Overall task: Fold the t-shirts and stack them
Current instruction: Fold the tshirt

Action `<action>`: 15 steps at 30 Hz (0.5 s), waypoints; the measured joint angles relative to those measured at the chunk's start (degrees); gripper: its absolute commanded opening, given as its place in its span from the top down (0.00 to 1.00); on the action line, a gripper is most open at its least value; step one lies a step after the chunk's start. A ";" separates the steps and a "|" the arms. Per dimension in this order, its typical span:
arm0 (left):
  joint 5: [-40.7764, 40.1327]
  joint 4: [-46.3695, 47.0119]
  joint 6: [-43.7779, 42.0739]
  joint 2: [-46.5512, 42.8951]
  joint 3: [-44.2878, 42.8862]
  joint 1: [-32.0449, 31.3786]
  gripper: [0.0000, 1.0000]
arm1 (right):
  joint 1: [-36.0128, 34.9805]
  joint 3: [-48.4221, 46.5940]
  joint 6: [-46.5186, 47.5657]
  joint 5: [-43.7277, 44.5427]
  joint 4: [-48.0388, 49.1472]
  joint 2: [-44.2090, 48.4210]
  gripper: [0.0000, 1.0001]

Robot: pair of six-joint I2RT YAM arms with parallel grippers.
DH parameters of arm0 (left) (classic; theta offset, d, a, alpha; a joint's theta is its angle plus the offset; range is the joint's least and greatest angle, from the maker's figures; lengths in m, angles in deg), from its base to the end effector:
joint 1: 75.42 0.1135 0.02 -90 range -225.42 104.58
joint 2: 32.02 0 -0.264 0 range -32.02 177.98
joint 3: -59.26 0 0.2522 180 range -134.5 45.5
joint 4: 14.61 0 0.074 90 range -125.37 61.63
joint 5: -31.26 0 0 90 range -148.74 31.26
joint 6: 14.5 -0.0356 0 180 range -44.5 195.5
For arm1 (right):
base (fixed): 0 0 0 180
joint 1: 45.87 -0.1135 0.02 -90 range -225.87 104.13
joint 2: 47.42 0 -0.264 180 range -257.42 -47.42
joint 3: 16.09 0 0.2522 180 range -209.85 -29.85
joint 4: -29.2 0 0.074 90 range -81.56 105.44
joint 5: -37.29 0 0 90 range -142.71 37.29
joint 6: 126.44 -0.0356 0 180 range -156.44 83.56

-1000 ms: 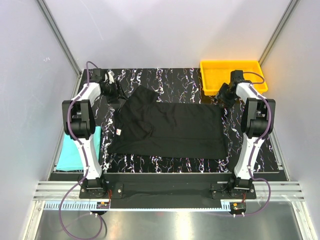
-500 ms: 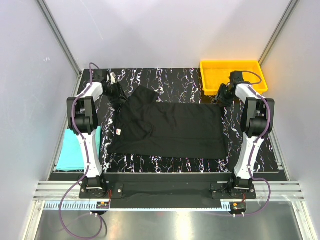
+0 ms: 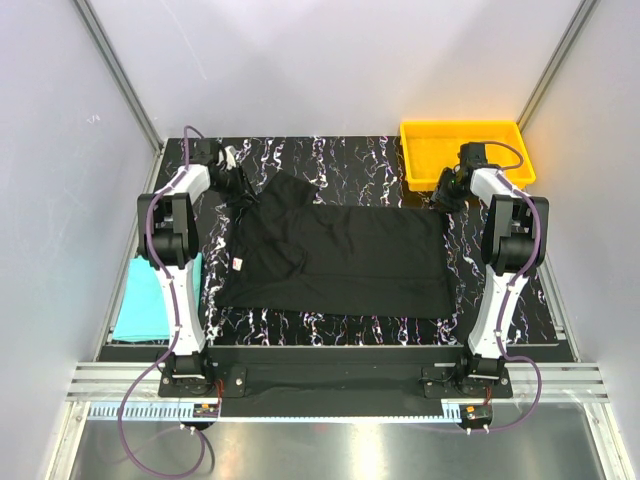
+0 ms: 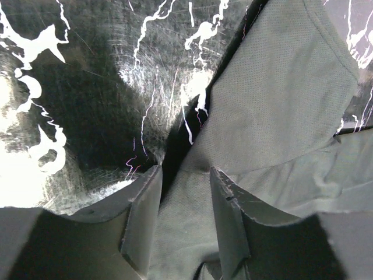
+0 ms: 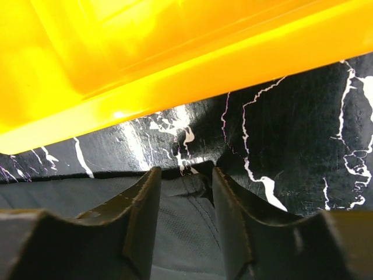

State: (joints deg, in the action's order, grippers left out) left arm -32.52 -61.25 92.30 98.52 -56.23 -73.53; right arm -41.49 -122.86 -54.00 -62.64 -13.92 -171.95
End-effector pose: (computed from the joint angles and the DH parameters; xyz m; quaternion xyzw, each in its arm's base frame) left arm 0.4856 0.0003 0.1554 -0.0986 0.9408 -0.2490 0.2076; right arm 0.4620 -0.0292 0.1588 0.1621 0.9508 0.1120 0.2392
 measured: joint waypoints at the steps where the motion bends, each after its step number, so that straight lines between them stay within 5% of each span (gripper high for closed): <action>1: 0.13 0.02 0.13 0.09 -0.02 0.00 0.58 | 0.00 0.00 0.00 0.00 0.02 -0.04 0.55; 5: 1.46 0.07 1.20 1.16 -0.87 -0.07 0.68 | 0.00 0.00 0.00 0.26 0.02 -0.09 0.57; 8: 2.27 0.22 2.05 2.08 -1.55 -0.15 0.85 | 0.00 -0.02 0.02 0.28 0.02 -0.33 0.79; 9: 2.64 0.22 2.45 2.43 -1.77 -0.20 0.91 | 0.00 -0.15 0.00 0.24 -0.02 -0.52 1.00; 11: 3.15 0.13 2.95 2.73 -2.21 -0.28 1.00 | 0.00 -0.68 -0.37 0.20 -0.09 -1.07 1.00; 15: 2.97 -0.04 3.63 2.82 -3.34 -0.46 1.00 | 0.00 -1.25 -1.18 0.98 -0.50 -1.31 1.00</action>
State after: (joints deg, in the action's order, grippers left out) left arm -29.55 -61.30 95.92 101.34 -59.57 -73.99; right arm -41.49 -124.11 -55.18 -61.66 -14.43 -173.26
